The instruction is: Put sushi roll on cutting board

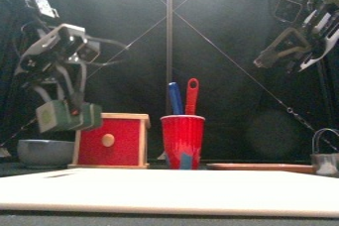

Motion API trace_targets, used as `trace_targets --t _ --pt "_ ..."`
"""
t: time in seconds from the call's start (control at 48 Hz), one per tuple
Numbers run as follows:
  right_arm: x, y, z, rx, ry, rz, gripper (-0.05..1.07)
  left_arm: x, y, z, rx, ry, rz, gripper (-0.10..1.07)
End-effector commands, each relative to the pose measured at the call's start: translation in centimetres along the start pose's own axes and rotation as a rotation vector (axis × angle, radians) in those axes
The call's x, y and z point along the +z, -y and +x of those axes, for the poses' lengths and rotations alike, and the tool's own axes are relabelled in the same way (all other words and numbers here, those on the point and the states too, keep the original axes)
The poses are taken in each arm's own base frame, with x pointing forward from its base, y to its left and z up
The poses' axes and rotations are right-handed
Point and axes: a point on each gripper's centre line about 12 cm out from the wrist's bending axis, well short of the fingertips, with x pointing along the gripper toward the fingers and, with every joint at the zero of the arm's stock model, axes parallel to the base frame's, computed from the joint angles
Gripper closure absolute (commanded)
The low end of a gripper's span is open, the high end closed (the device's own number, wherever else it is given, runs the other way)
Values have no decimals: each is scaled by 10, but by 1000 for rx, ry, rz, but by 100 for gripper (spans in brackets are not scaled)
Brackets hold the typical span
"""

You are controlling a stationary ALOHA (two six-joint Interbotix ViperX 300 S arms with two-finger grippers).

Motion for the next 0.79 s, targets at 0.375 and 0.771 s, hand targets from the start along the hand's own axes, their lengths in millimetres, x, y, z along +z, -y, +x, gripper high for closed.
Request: trace_targets --t 0.375,0.771 --pt "2 0 0 -3 11 24 99 23 61 19 -322 122 340 44" --pt "-1 0 0 -7 -6 43 99 44 93 61 -155 115 678 44"
